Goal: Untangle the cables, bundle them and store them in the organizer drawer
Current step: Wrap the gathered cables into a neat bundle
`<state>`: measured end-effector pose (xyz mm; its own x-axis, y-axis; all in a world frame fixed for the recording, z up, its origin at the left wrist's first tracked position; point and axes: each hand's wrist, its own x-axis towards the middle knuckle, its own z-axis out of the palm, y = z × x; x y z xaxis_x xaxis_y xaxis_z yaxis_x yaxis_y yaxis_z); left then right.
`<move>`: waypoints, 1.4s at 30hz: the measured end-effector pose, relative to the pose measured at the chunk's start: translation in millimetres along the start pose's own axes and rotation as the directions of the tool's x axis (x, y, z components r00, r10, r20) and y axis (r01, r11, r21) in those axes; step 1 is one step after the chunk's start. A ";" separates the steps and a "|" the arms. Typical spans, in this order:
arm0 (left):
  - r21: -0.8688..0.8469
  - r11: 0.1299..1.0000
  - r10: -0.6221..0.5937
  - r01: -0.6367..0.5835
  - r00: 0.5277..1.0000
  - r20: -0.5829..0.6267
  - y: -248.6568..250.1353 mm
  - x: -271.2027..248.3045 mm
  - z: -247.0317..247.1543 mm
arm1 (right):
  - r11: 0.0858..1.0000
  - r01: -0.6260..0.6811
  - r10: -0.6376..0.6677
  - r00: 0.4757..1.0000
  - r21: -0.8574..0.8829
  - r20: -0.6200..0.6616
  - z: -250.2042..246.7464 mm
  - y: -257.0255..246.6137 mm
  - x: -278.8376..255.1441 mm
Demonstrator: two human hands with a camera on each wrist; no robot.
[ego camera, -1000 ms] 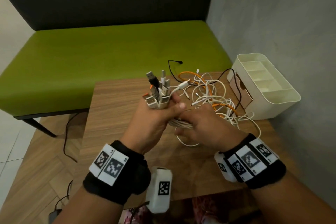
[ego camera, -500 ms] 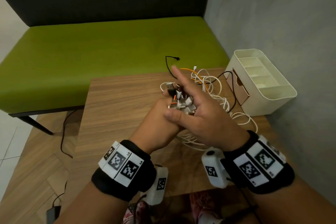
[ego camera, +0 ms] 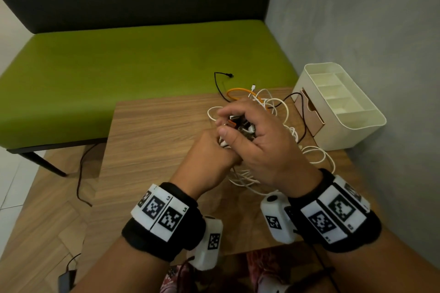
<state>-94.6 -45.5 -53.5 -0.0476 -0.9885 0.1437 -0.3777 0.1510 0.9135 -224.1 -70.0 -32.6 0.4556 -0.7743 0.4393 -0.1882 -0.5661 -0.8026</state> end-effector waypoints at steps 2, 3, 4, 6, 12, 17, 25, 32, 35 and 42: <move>-0.122 0.992 -0.011 0.012 1.000 0.005 -2.2 1.7 -1.0 | 0.999 0.006 -0.006 1.000 0.035 -0.011 -1.5 -4.0 1.9; -0.142 0.990 0.004 -0.001 1.000 0.015 -1.2 1.9 -0.6 | 0.999 0.000 0.001 1.000 0.052 -0.017 -2.0 -5.9 2.4; -0.151 0.988 0.010 -0.006 1.000 0.026 0.0 2.2 -0.3 | 0.998 -0.007 0.008 1.000 0.063 -0.024 -2.6 -7.2 2.8; -0.167 0.986 -0.011 0.018 0.999 0.042 2.6 3.0 0.2 | 0.998 -0.011 0.014 0.999 0.064 -0.034 -3.8 -7.0 2.7; -0.106 0.993 -0.039 0.048 0.996 0.086 4.1 5.5 1.8 | 1.000 0.008 -0.008 0.998 -0.003 0.055 -7.5 -0.6 2.4; 0.001 1.000 0.029 -0.029 0.997 0.072 7.1 6.6 6.6 | 0.999 0.011 -0.010 1.000 0.048 -0.004 -16.1 -6.4 -2.9; -0.208 0.978 0.014 -0.003 0.998 0.053 18.6 5.7 9.4 | 0.985 0.152 -0.159 0.983 -0.078 -0.090 -4.1 -1.5 -0.6; -0.354 0.934 0.033 -0.047 0.998 -0.046 21.1 7.9 1.6 | 0.827 -0.107 0.085 0.994 0.552 0.065 -7.9 6.3 -10.5; -0.439 0.895 0.022 -0.079 0.991 -0.133 22.9 8.7 -5.8 | 0.847 -0.324 0.182 0.921 0.421 0.343 -1.4 22.9 -17.6; -0.541 0.828 0.133 -0.149 0.989 -0.068 21.8 0.0 -15.5 | 0.901 -0.036 0.097 0.988 -0.433 0.120 8.0 53.8 -7.6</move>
<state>-88.5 -42.0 -27.7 -0.0339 -0.9566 0.2894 0.1944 0.2777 0.9408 -230.7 -92.3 -82.3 0.5360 -0.7860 0.3081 -0.5626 -0.6047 -0.5638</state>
